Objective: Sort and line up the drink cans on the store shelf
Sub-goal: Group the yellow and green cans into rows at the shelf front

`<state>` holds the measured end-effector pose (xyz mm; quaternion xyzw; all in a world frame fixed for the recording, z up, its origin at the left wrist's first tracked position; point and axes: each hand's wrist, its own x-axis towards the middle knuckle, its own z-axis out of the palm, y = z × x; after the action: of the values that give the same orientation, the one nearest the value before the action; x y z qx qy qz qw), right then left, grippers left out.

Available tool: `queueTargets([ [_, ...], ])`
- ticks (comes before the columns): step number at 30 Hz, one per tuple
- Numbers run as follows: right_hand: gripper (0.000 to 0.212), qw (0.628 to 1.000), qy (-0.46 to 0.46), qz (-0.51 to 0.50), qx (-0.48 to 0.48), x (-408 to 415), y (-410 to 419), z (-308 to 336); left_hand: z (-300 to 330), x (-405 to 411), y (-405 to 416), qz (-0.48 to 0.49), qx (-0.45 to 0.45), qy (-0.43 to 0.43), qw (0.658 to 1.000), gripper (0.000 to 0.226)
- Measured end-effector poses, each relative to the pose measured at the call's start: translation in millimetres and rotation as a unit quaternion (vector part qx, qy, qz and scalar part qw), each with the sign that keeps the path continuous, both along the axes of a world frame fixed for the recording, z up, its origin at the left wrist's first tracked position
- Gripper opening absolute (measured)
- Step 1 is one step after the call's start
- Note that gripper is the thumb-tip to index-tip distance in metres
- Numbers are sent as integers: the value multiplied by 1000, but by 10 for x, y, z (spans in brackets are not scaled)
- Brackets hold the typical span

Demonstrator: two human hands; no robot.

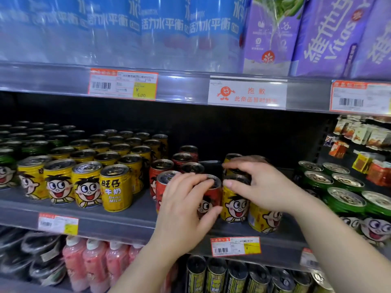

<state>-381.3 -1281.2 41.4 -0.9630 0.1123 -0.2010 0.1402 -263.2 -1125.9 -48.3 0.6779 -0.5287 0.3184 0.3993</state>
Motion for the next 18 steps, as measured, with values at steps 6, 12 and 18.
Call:
queueTargets([
  [6, 78, 992, 48, -95, -74, 103, 427, -206, -20, 313, 363, 143, 45, 222, 963, 89],
  [12, 75, 984, 61, -125, -112, 302, 519, -214, -46, 551, 435, 45, 96, 309, 945, 80],
  [18, 70, 979, -52, -146, -134, 371, 692, -403, -12, 752, 530, -53, 136, 360, 921, 73],
])
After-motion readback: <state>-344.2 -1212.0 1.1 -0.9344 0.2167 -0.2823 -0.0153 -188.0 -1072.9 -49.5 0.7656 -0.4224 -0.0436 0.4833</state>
